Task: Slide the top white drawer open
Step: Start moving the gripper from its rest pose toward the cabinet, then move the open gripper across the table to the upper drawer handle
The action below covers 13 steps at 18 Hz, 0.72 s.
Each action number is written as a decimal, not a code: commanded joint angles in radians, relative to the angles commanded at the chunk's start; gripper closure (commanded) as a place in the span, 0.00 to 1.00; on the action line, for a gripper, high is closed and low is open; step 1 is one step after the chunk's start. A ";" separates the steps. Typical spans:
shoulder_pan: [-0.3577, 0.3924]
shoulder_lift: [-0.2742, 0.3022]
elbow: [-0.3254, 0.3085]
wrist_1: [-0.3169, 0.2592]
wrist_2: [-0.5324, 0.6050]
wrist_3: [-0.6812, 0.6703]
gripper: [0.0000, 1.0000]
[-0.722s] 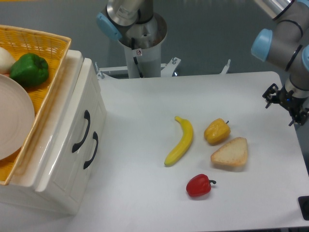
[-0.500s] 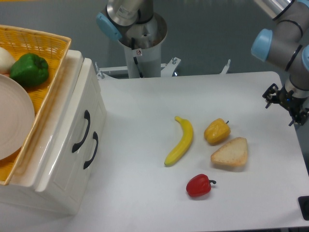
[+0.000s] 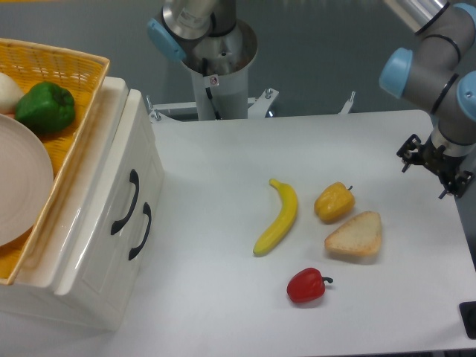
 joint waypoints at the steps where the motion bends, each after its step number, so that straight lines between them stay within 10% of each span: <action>1: 0.005 0.017 -0.015 0.000 0.000 0.002 0.00; 13: -0.005 0.097 -0.068 0.011 -0.009 -0.236 0.00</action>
